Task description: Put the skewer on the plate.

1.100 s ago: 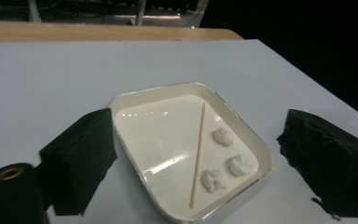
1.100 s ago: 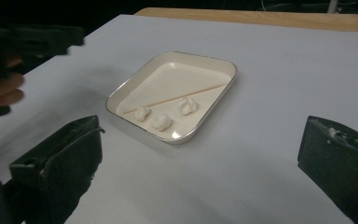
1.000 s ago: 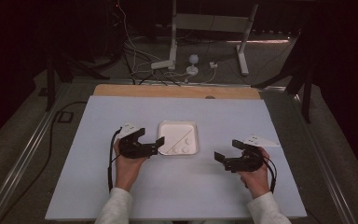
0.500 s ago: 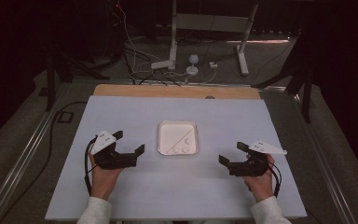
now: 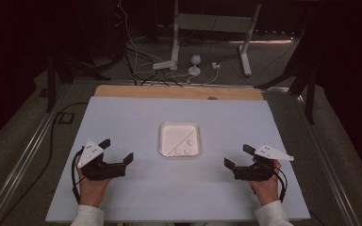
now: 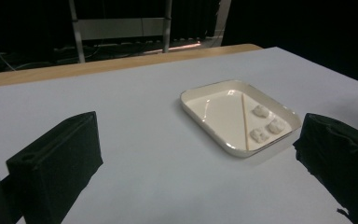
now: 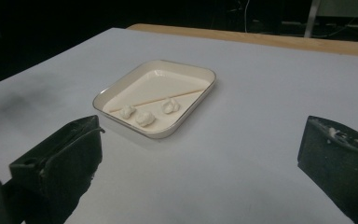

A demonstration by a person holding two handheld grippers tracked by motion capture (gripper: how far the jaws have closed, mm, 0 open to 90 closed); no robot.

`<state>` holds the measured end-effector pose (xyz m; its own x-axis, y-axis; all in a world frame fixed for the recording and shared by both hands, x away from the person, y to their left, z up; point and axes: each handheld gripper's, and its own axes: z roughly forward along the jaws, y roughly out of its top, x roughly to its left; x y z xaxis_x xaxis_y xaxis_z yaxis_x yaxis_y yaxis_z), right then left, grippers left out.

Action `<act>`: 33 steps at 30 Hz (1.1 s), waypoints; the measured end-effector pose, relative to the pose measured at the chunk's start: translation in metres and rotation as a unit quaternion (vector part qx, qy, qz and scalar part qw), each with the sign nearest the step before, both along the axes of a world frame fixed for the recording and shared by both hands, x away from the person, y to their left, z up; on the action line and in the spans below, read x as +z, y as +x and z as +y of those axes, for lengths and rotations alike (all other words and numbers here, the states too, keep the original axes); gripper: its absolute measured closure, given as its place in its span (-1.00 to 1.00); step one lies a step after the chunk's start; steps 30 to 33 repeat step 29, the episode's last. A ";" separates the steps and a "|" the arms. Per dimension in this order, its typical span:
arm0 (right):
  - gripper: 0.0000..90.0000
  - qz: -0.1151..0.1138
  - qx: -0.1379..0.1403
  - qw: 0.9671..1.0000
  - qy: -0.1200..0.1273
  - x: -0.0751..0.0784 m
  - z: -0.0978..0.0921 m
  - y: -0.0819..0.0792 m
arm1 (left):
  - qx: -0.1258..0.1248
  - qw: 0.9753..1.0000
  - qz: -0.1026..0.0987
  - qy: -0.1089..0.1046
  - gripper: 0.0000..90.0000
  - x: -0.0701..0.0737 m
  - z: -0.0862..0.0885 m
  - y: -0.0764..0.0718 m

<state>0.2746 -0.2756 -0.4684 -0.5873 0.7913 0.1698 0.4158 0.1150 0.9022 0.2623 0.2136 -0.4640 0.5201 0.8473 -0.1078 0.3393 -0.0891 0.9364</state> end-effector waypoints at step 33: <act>-1.00 -0.019 -0.013 1.000 0.011 -0.001 -0.019 -0.002 | 0.031 0.999 -0.012 -0.023 -0.99 -0.008 0.028 -0.010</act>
